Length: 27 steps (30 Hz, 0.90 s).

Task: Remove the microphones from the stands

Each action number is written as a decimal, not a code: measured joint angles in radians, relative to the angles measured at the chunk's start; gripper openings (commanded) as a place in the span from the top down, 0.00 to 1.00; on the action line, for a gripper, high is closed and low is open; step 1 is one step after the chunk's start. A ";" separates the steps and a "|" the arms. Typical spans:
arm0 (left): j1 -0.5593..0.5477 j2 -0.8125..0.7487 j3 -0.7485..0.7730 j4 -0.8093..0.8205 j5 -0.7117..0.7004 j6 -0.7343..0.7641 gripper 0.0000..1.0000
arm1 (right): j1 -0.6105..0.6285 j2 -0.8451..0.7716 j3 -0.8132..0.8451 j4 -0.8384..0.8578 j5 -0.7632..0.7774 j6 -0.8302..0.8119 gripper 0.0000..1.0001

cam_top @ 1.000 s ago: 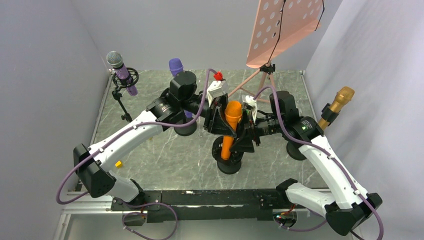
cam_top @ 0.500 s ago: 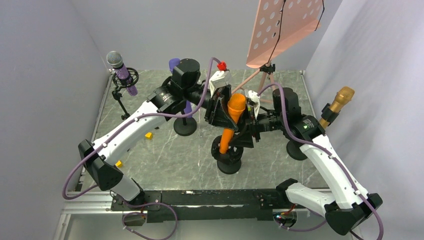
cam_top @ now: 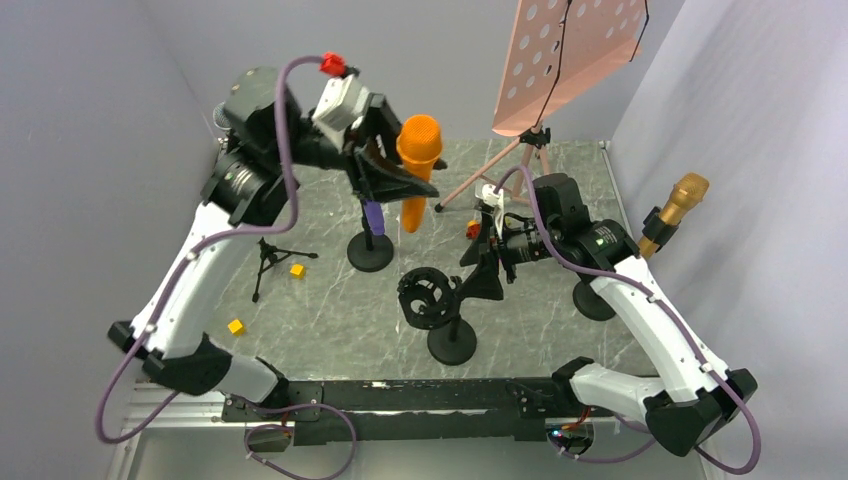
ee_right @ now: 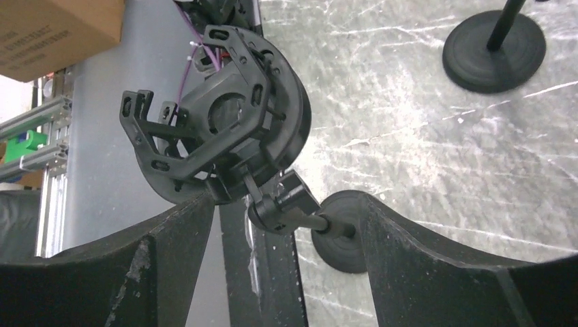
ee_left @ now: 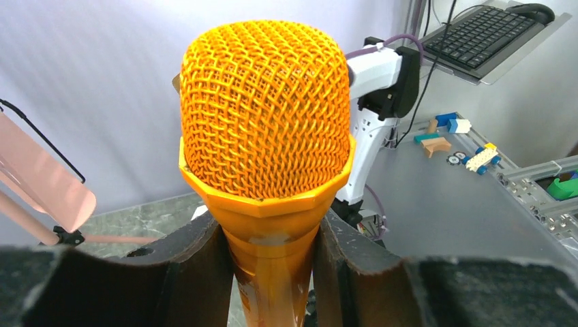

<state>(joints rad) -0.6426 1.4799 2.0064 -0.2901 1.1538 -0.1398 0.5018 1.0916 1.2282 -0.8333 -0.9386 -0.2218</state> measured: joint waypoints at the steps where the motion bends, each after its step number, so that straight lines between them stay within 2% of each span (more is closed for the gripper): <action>1: 0.006 -0.034 -0.031 0.011 0.000 0.000 1.00 | 0.000 0.000 0.001 -0.020 0.004 -0.005 0.18; 4: 0.022 -0.121 -0.122 0.023 0.001 0.001 1.00 | 0.000 0.000 0.012 -0.058 0.005 -0.014 0.17; 8: 0.068 -0.159 -0.155 -0.034 0.000 0.040 1.00 | 0.000 0.007 0.056 -0.111 0.003 -0.044 0.16; 12: 0.180 -0.196 -0.186 -0.141 -0.009 0.103 1.00 | 0.000 0.034 0.131 -0.185 -0.004 -0.126 0.14; 16: 0.303 -0.266 -0.235 -0.303 -0.058 0.212 1.00 | 0.000 0.037 0.140 -0.234 0.000 -0.204 0.12; 21: 0.346 -0.352 -0.308 -0.482 -0.118 0.335 1.00 | 0.018 0.072 0.142 -0.251 0.004 -0.288 0.13; 27: 0.354 -0.457 -0.470 -0.661 -0.211 0.444 1.00 | 0.137 0.135 0.142 -0.270 0.061 -0.386 0.18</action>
<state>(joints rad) -0.2882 1.0233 1.5368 -0.9508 0.9432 0.3046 0.6384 1.2266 1.3697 -1.1038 -0.8772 -0.6083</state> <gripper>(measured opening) 0.433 0.854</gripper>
